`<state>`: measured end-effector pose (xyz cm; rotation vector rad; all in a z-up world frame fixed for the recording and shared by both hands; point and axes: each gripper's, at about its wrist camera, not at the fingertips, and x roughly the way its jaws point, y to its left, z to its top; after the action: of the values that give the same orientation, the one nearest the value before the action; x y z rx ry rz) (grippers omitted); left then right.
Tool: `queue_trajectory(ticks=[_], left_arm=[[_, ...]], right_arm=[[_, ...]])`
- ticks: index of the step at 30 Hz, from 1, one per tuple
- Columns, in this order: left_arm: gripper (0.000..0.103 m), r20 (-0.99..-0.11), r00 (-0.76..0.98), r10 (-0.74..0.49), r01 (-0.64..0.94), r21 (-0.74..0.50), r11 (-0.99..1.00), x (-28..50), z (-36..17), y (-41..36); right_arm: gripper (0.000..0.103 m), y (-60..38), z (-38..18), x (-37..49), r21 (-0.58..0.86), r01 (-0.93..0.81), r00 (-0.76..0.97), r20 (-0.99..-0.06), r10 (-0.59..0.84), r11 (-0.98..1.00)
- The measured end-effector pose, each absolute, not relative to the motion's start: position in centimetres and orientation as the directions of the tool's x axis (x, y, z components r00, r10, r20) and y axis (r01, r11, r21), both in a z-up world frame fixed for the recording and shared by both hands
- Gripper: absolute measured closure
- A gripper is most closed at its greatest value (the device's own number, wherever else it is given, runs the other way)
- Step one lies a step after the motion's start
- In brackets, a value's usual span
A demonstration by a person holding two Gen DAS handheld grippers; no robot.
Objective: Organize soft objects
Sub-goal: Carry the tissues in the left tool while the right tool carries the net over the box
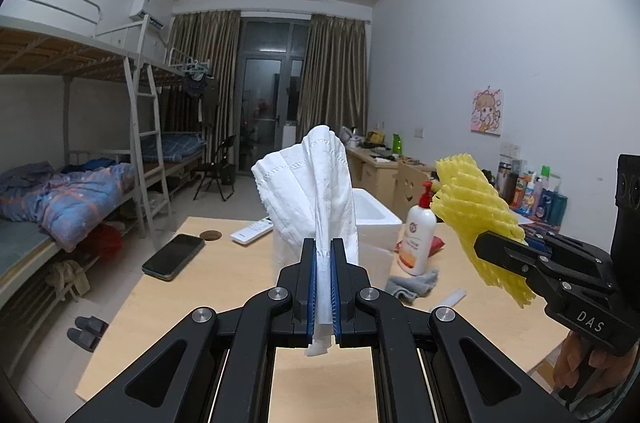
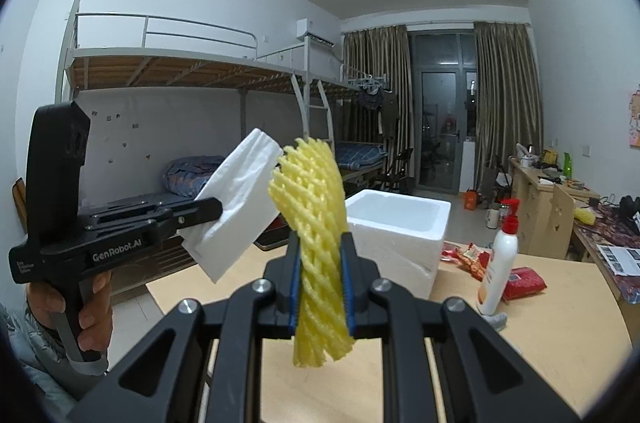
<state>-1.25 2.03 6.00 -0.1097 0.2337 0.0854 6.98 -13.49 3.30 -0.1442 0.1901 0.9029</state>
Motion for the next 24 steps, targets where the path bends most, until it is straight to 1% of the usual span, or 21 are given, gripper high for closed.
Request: queue_trajectory(ticks=[10,16,24], left_arm=[[0.097,-0.270,0.960,0.068,-0.094,-0.087,0.992,3.4,6.1,3.9],[0.097,-0.290,0.955,0.064,-0.091,-0.081,0.993,6.3,6.7,4.7],[0.097,-0.286,0.957,0.053,-0.079,-0.080,0.994,9.2,7.8,5.7]], right_arm=[[0.082,-10.7,3.5,10.4,-0.044,-0.790,0.598,-0.278,0.752,0.611],[0.082,-9.5,4.3,12.0,-0.045,-0.789,0.597,-0.293,0.747,0.613],[0.082,-8.6,5.4,13.7,-0.048,-0.777,0.612,-0.298,0.733,0.628]])
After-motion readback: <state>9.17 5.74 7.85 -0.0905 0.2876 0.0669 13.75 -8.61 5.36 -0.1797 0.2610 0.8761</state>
